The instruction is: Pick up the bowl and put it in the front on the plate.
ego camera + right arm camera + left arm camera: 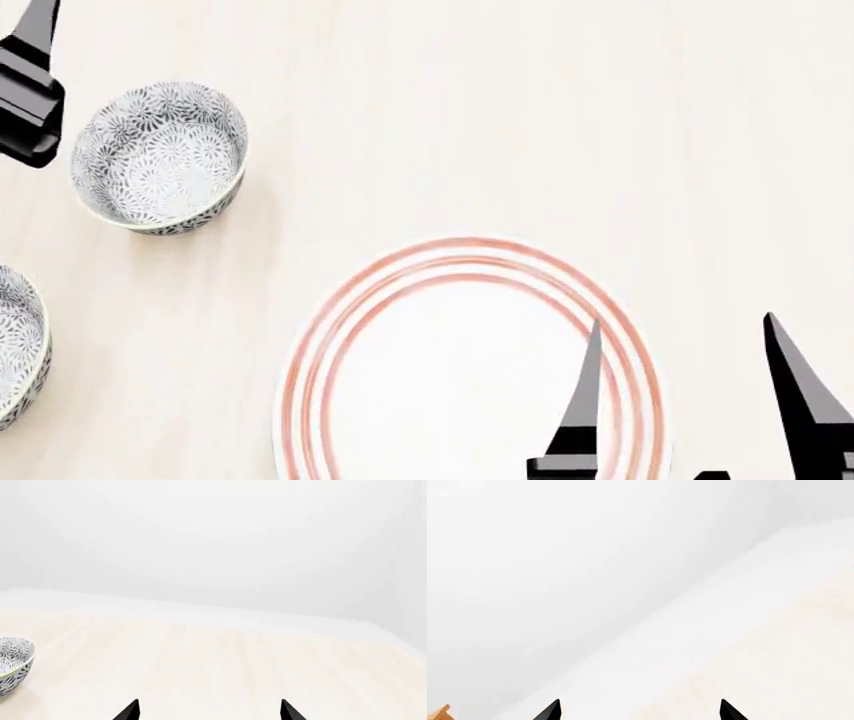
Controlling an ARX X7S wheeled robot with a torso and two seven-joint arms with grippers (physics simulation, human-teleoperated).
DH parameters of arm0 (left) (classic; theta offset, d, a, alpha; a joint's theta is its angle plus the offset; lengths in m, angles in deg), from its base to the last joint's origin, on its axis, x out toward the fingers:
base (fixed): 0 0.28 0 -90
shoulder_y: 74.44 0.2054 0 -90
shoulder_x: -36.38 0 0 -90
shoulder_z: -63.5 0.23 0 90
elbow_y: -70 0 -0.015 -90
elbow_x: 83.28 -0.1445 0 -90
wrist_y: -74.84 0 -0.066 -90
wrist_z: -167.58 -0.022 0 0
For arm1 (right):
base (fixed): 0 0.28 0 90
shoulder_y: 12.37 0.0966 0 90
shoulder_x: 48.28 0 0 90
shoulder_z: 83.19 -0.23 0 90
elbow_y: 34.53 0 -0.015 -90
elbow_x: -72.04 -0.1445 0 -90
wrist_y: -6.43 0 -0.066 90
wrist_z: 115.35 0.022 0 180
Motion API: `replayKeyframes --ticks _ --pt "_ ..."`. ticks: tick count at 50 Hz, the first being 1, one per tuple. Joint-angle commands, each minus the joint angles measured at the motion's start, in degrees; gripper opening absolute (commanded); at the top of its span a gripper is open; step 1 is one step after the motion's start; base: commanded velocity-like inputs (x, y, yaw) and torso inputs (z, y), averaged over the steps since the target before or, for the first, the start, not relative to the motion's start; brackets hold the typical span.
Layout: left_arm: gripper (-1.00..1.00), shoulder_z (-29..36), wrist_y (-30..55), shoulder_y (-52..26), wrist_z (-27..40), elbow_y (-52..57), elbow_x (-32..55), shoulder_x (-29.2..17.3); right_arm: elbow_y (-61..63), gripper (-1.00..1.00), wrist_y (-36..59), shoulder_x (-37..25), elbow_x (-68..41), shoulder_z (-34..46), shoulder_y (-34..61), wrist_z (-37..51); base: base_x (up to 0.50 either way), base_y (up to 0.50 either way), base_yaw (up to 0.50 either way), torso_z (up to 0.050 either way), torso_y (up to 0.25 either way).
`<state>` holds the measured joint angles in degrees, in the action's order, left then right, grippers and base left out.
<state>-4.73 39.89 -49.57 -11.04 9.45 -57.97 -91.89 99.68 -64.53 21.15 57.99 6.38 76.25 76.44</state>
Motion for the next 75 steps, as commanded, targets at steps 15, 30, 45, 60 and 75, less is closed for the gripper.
replayKeyframes --ticks 15,30,45,60,75 --pt "1.0 33.0 -25.9 -18.1 -24.3 -26.4 -24.5 -4.2 0.8 1.0 0.5 -0.8 -0.8 0.7 -0.1 0.0 0.0 0.0 0.0 0.0 0.0" --pt "1.0 44.6 -27.1 -18.2 -30.7 -32.0 -32.9 -2.8 0.4 1.0 -0.7 -1.0 -0.8 0.9 -0.8 -0.1 0.0 0.0 0.0 0.0 0.0" --pt "1.0 43.6 -32.2 -17.0 -29.9 -32.0 -31.1 -3.5 -0.6 1.0 -1.8 -1.1 -0.8 1.2 -1.2 -0.1 0.0 0.0 0.0 0.0 0.0" --pt "1.0 40.1 -34.3 -14.6 -32.3 -25.1 -23.4 -7.0 -0.4 1.0 -1.7 -1.4 -0.6 1.7 -1.1 0.2 0.0 0.0 0.0 0.0 0.0" --pt "1.0 36.8 -21.9 -10.9 -32.1 -22.2 -13.9 -7.2 -0.7 1.0 -1.8 -1.7 -0.3 2.1 -1.0 0.6 0.0 0.0 0.0 0.0 0.0"
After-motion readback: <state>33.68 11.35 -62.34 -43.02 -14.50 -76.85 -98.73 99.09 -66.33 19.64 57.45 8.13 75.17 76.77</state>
